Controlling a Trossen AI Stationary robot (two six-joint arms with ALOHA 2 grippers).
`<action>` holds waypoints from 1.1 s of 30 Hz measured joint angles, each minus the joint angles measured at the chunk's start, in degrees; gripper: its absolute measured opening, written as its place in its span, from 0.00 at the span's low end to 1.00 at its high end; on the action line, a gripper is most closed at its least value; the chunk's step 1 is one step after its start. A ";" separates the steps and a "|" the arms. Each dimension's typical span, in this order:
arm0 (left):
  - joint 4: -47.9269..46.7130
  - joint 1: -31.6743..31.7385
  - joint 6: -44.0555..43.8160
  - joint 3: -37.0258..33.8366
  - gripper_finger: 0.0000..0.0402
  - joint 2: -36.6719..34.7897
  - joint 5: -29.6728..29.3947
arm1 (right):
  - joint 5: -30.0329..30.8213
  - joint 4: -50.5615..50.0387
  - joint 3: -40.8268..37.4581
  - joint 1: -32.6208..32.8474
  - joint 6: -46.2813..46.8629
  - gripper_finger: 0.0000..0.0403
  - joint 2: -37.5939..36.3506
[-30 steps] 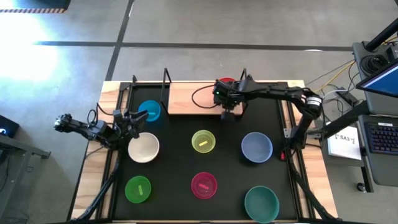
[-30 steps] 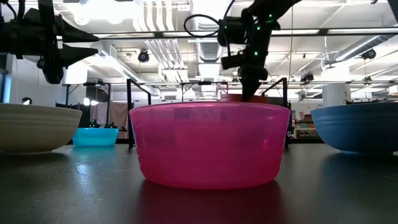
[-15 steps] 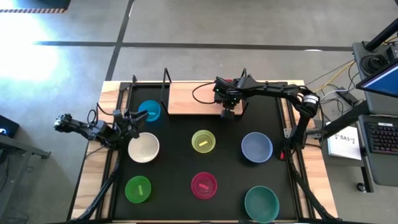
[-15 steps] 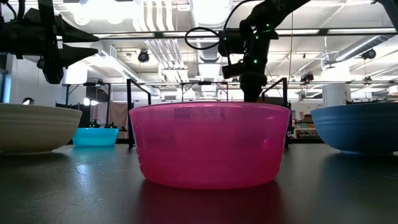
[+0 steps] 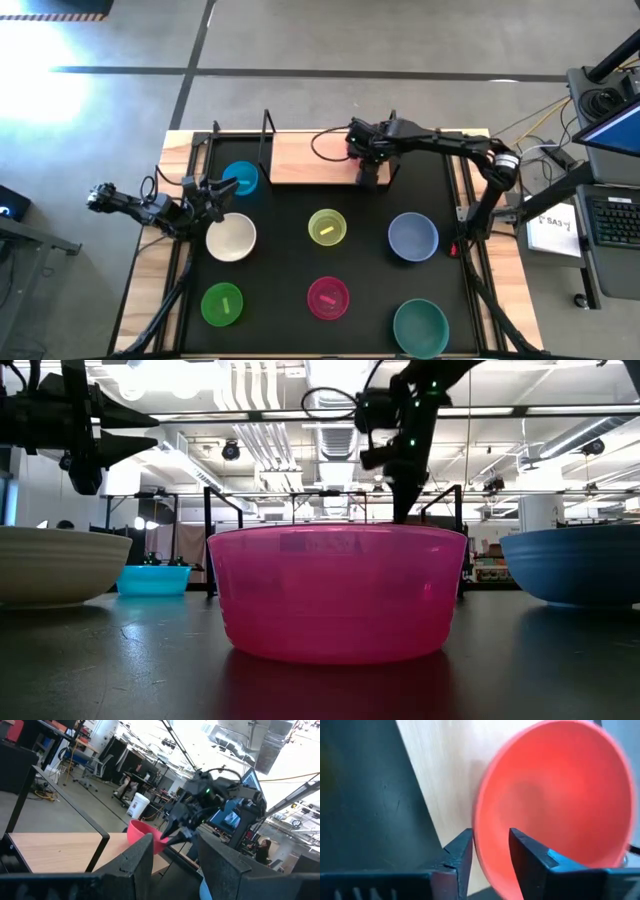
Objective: Place and stack bowls onto a shelf
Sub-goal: Stack the light blue bowl on top of the orange bowl
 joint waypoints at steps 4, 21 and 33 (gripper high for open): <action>0.01 0.00 -0.01 -0.01 0.34 0.00 0.00 | -0.90 -2.35 0.58 0.47 4.36 0.32 -2.08; 0.02 0.01 -0.01 0.00 0.34 0.00 0.00 | -13.42 -12.91 -2.86 19.94 37.34 0.31 -5.99; 0.02 0.01 0.00 -0.02 0.34 0.00 0.00 | -9.48 -16.12 -10.61 37.32 57.70 0.31 -6.04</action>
